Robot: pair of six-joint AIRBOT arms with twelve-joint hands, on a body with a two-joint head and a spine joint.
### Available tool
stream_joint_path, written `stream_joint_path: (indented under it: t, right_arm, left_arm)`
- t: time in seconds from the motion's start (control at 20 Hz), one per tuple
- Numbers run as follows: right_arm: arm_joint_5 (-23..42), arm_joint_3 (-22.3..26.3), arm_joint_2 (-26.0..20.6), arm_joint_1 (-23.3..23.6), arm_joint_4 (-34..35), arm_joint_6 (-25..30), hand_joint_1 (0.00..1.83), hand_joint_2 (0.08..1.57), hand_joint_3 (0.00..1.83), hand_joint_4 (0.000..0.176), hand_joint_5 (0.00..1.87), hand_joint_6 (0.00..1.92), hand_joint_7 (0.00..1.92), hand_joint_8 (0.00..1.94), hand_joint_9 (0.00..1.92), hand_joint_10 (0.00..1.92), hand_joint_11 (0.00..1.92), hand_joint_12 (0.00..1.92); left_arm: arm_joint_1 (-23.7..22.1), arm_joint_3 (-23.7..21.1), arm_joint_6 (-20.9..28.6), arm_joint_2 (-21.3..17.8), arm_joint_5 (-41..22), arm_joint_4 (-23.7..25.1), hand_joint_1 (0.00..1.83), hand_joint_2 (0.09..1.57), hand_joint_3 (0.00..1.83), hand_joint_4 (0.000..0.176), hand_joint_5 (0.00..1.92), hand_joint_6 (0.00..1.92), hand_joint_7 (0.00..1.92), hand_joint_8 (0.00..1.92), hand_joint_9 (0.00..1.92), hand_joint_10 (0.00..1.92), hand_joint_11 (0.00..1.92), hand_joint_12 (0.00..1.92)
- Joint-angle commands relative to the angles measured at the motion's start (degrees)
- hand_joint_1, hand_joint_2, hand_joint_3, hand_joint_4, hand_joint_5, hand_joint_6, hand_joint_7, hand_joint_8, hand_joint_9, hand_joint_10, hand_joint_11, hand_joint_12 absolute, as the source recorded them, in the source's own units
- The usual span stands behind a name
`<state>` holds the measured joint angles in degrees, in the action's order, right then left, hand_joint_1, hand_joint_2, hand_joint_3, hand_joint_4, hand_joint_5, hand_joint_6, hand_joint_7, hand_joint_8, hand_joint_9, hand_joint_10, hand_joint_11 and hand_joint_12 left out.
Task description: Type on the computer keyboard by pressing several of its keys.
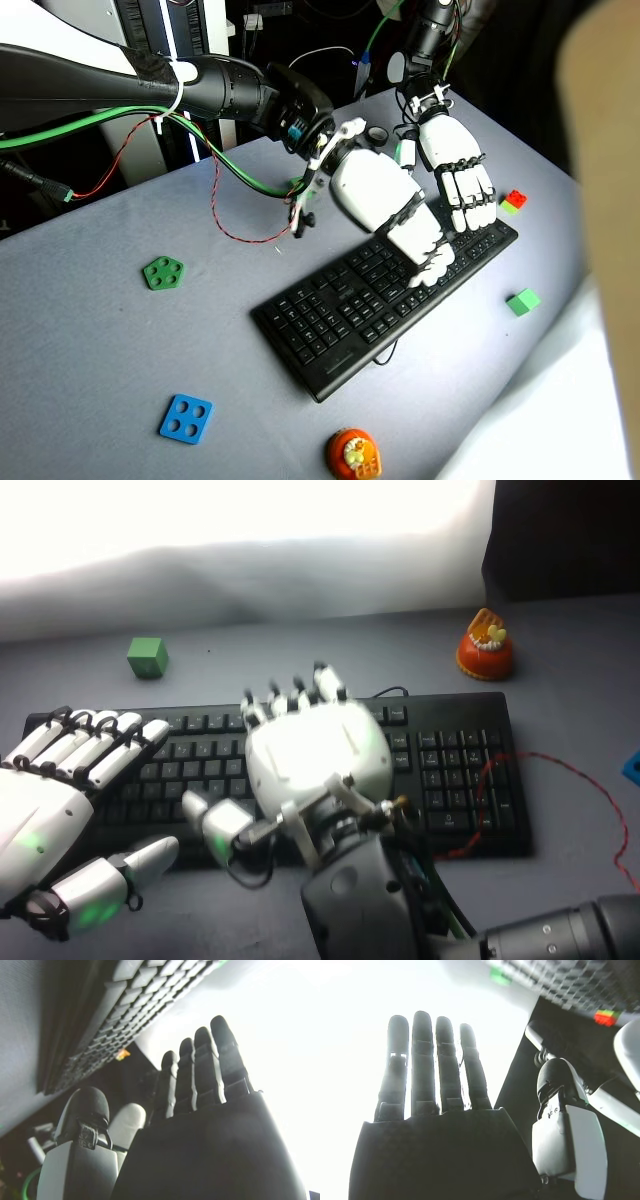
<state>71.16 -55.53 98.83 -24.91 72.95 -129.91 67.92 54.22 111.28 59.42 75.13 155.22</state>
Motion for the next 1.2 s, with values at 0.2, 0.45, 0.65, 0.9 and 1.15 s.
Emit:
stream_joint_path:
  t: [0.2,0.45,0.65,0.9,1.15]
  right_arm:
    - [-1.41,-2.73,1.58,-0.93,-5.79,2.86,0.00,1.17,0.00,0.000,0.43,0.06,0.55,0.06,0.51,0.10,0.00,1.32]
    - [-1.41,-5.29,3.87,-0.93,-5.79,5.10,0.00,1.18,0.00,0.000,0.75,0.14,0.65,0.02,0.56,0.18,0.00,1.45]
    - [-1.27,-5.31,4.63,-1.13,-5.80,5.52,0.00,1.19,0.00,0.000,0.70,0.11,0.84,0.07,0.69,0.27,0.00,1.47]
    - [-1.72,-5.45,4.79,-1.20,-5.81,5.83,0.00,1.19,0.00,0.000,0.91,0.12,0.68,0.00,0.42,0.50,0.01,1.53]
    - [-1.87,-5.60,4.88,-1.16,-5.81,5.95,0.00,1.21,0.00,0.000,0.63,0.00,0.86,0.03,0.74,0.52,0.07,1.54]
  left_arm:
    - [1.78,-0.36,-0.02,0.24,5.93,1.44,0.11,1.33,0.00,0.029,0.21,0.03,0.29,0.03,0.25,0.04,0.00,0.78]
    - [3.00,-0.52,-0.14,1.16,5.12,1.46,0.17,1.32,0.00,0.000,0.52,0.12,0.48,0.05,0.41,0.10,0.00,1.16]
    - [3.02,-0.28,-0.19,1.21,5.10,1.46,0.19,1.32,0.00,0.000,0.54,0.10,0.58,0.04,0.44,0.11,0.00,1.03]
    - [2.26,0.28,-0.18,1.21,4.81,1.46,0.17,1.34,0.00,0.000,0.69,0.15,0.49,0.00,0.41,0.09,0.00,1.11]
    - [1.99,0.38,-0.18,1.18,4.67,1.45,0.14,1.34,0.00,0.000,0.44,0.01,0.55,0.02,0.46,0.07,0.00,0.82]
